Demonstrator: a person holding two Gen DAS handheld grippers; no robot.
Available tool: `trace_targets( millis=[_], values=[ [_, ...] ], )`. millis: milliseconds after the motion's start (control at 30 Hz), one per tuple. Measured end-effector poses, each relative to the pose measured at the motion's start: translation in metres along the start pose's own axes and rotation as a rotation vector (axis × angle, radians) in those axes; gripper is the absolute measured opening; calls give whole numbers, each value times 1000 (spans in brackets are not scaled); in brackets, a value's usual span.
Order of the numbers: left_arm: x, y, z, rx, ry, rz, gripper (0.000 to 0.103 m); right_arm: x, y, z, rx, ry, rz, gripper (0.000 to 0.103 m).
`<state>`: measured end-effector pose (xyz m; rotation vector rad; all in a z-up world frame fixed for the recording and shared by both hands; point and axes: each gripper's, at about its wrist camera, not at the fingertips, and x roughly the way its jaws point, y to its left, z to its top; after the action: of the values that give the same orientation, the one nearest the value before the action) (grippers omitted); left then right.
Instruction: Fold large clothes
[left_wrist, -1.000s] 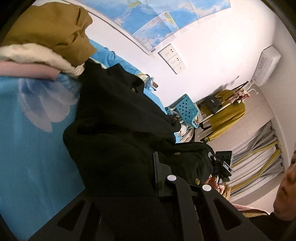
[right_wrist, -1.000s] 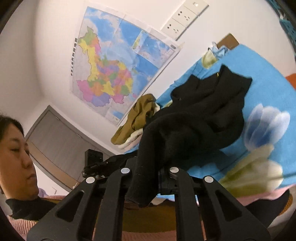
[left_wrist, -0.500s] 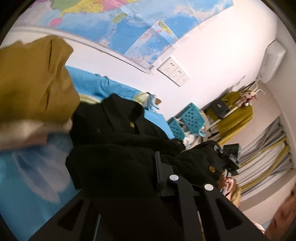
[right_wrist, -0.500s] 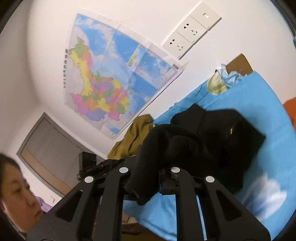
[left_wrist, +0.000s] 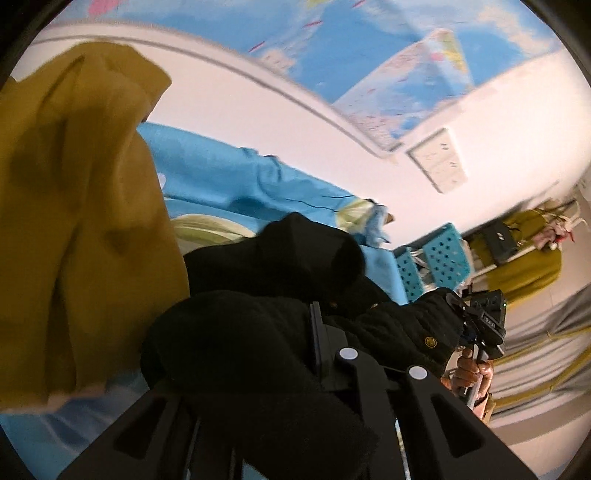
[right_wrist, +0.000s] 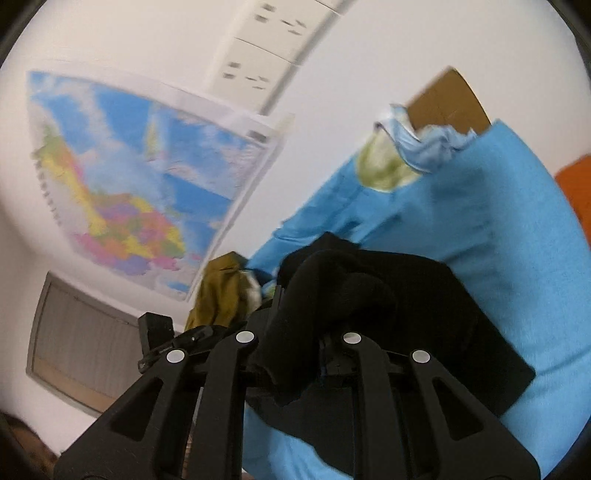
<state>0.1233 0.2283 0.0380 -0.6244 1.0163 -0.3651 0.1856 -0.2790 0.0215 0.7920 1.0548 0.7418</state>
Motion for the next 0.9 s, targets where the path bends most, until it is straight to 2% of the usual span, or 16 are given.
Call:
trace_targets(
  millis=[133,267,333,367,433,500,600,667,800,900],
  values=[
    [22,10,10,-18,25,52,13,23,-18,12,48,41,-53,18],
    [33,24,19,-60,46,57,13,34,-25,19,80,58,-73,22],
    [39,30,23,-81,58,58,14,35,-26,23,81,52,-76,34],
    [41,32,24,-89,64,58,14,34,-25,25,75,50,-83,36],
    [45,34,26,-97,71,60,14,30,-21,27,60,23,-78,58],
    [49,33,28,-106,77,55,14,20,-12,30,16,-21,-88,70],
    [53,32,29,-110,85,62,15,3,6,26,-79,-57,-66,70],
    [56,32,29,-115,87,59,15,1,24,16,-181,-49,-100,70],
    [58,34,29,-142,95,47,17,29,56,-15,-416,25,-234,73],
    [55,31,29,-150,87,19,26,66,66,-33,-531,102,-305,73]
  ],
)
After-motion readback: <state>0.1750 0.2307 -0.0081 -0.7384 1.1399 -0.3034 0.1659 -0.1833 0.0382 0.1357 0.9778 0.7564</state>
